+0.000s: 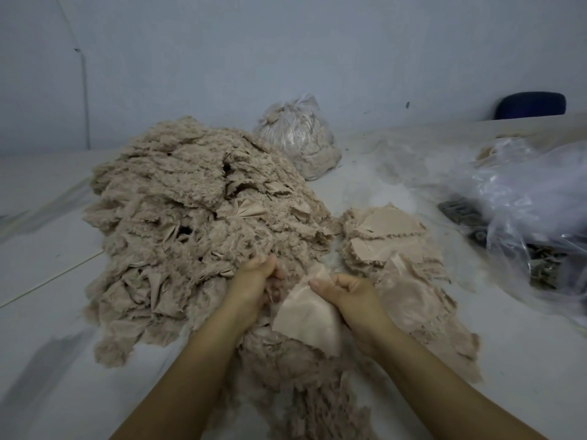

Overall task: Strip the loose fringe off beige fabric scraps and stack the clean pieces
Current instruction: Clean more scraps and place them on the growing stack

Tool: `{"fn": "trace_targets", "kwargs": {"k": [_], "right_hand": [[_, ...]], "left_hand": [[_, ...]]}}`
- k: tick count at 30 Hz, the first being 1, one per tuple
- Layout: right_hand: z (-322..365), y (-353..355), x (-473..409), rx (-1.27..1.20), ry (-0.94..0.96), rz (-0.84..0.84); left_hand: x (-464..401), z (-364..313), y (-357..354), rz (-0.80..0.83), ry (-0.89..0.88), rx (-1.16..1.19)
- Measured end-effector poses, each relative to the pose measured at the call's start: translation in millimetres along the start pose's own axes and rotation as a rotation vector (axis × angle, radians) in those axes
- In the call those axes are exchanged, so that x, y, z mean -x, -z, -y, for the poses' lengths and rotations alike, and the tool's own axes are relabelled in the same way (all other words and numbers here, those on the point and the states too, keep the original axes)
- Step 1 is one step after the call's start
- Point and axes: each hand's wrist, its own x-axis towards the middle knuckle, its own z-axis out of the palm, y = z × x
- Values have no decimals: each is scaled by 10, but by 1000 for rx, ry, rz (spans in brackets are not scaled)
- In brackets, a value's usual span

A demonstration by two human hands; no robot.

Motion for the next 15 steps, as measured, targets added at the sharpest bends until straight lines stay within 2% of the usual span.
{"fn": "trace_targets", "kwargs": {"k": [4,6,8,10,11,13,15], "right_hand": [[28,-49,-39,-306,-52,-84],[35,-1,-69,-317,-65,-71],[83,58,-66,-186,-148,54],[140,92,-72,-45,-237,215],[149,102,-90,-3,-231,244],[160,104,-132,4,-174,177],[141,89,-148,-102,-121,71]], "left_hand": [[150,86,2,325,151,-93],[161,118,22,327,127,-87],[142,107,34,290,88,-43],[130,65,26,318,60,-59],[123,41,11,333,38,-92],[97,21,-31,295,-6,-106],[82,33,-73,264,21,3]]}}
